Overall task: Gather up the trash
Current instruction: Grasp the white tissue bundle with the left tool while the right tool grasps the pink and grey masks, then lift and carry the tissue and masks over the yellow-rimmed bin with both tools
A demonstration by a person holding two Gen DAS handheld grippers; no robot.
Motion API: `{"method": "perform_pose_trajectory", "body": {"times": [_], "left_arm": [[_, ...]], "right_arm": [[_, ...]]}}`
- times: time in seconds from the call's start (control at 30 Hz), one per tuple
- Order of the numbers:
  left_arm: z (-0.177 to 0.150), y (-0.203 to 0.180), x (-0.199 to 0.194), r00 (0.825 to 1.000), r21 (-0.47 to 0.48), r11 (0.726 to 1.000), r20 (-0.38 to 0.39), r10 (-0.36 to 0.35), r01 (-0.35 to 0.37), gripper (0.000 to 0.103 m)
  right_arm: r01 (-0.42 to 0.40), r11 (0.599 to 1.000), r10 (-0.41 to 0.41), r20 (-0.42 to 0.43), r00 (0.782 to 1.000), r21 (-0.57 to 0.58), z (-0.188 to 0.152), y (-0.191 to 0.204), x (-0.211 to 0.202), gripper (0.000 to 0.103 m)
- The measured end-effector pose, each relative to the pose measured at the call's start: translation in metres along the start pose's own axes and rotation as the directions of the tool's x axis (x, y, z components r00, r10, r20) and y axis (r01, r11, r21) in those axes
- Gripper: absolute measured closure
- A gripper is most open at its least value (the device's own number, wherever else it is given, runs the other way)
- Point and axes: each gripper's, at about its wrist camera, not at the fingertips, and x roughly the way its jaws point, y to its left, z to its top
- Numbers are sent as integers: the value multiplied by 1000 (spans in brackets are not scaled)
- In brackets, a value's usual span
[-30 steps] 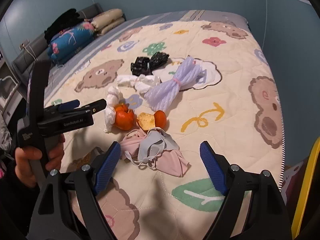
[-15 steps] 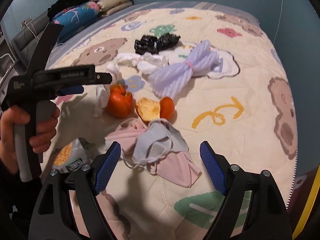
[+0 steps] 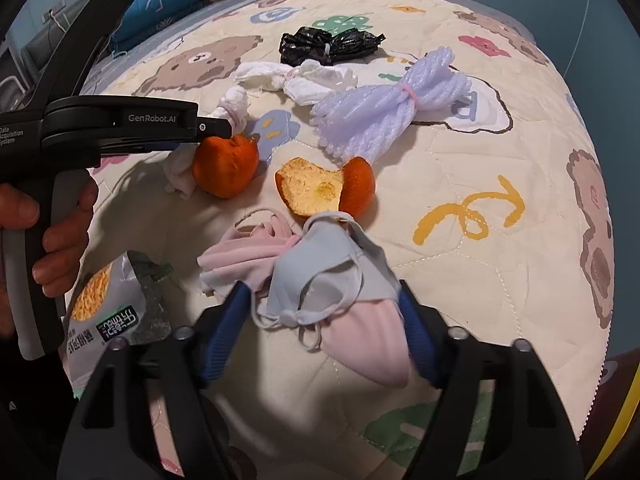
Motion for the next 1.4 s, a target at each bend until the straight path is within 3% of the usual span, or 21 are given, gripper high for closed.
{"method": "perform_pose_trajectory", "body": {"times": [0.07,0.13,0.23,0.33,0.5,0.73,1.0,1.17,1.4], "left_arm": [[-2,-2,0,1000,14,1000,2,-9,9,76],[-2,-2,-1,1000,17,1000,8,-19,19,79],[-3,1,-6,999,12,999,19,-48,48,82],[-5,0,-15,997,22,997,33,-71,70,85],[-7,-3,-42,992,36,995,84,-96,93,85],[-8,5,-91,976,20,992,181,-123,121,85],[-12,12,-176,925,37,997,372,-76,67,85],[-22,6,-223,894,55,996,440,-82,64,85],[-41,-20,-267,862,120,987,483,-154,109,85]], "right_arm": [[4,1000,-4,1,1000,-3,-2,0,0,44],[4,1000,-4,1,1000,0,-2,-1,0,63],[-9,1000,9,2,1000,9,-3,-2,-2,78],[-19,1000,19,7,1000,19,-5,-3,-4,86],[-46,998,45,35,998,48,-9,-6,-15,88],[-78,993,64,146,987,93,-11,-16,-57,88],[-130,982,92,259,961,135,-16,-21,-111,88],[-155,976,97,326,940,155,-25,-22,-147,88],[-175,966,89,394,915,188,-39,-32,-189,88]]}}
